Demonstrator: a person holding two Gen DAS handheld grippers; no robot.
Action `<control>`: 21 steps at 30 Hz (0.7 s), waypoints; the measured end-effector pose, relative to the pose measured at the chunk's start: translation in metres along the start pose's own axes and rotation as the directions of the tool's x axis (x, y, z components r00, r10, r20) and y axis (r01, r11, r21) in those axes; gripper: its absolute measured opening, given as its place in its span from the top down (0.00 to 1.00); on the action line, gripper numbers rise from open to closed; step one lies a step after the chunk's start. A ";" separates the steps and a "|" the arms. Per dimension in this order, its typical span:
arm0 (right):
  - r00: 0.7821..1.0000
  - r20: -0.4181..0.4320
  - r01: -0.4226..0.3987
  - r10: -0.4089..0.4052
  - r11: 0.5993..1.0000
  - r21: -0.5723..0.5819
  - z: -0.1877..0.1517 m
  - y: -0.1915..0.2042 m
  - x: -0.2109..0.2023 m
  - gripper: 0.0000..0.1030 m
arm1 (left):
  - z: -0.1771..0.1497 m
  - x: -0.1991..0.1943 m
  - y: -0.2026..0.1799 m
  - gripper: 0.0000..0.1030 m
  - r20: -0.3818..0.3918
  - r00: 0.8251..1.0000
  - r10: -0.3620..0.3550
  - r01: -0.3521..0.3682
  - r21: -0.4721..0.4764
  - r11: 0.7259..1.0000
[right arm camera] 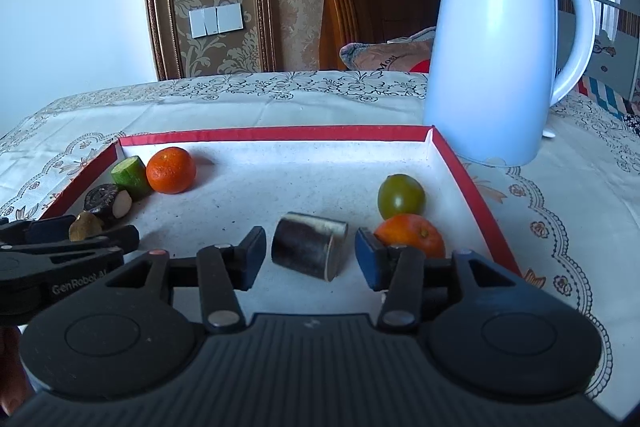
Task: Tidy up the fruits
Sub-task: 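Open the left tool to set the kiwi in the tray while the right tool releases the eggplant cylinder, then withdraw the right tool from the tray toward the green lime beside it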
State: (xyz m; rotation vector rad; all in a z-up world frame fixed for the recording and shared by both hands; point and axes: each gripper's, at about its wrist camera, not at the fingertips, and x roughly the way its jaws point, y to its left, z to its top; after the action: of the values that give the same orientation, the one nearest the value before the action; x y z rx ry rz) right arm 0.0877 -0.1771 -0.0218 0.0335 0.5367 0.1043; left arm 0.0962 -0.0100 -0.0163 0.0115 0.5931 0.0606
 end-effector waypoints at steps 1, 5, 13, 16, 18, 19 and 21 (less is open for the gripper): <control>1.000 0.000 -0.003 0.003 1.000 0.001 0.000 0.000 -0.001 0.52 | 0.000 0.000 0.001 0.40 0.000 1.000 -0.002 0.002 -0.003 1.000; 1.000 0.008 -0.009 0.008 1.000 0.006 -0.001 -0.001 -0.004 0.46 | 0.000 0.000 0.000 0.38 -0.001 1.000 -0.007 0.007 0.001 1.000; 1.000 0.030 -0.007 0.007 1.000 -0.001 -0.003 -0.002 -0.012 0.37 | -0.003 -0.004 0.001 0.37 -0.002 1.000 -0.020 0.021 0.003 1.000; 0.999 0.042 -0.011 0.011 1.000 0.005 -0.005 -0.003 -0.018 0.30 | -0.005 -0.009 0.003 0.37 0.000 1.000 -0.027 0.027 0.002 1.000; 0.998 0.054 -0.010 0.009 1.000 0.008 -0.006 -0.004 -0.022 0.30 | -0.007 -0.010 0.003 0.37 0.001 1.000 -0.029 0.029 0.005 1.000; 0.998 0.058 -0.011 0.010 1.000 0.008 -0.006 -0.004 -0.024 0.30 | -0.007 -0.011 0.002 0.37 0.002 1.000 -0.029 0.029 0.006 1.000; 0.998 0.058 -0.017 0.017 1.000 0.009 -0.006 -0.005 -0.026 0.29 | -0.008 -0.013 0.003 0.37 0.005 1.000 -0.030 0.030 0.007 1.000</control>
State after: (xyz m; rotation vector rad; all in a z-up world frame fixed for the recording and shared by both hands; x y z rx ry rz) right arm 0.0629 -0.1844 -0.0144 0.0501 0.4791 0.1171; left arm 0.0808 -0.0080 -0.0156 0.0090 0.5885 0.0294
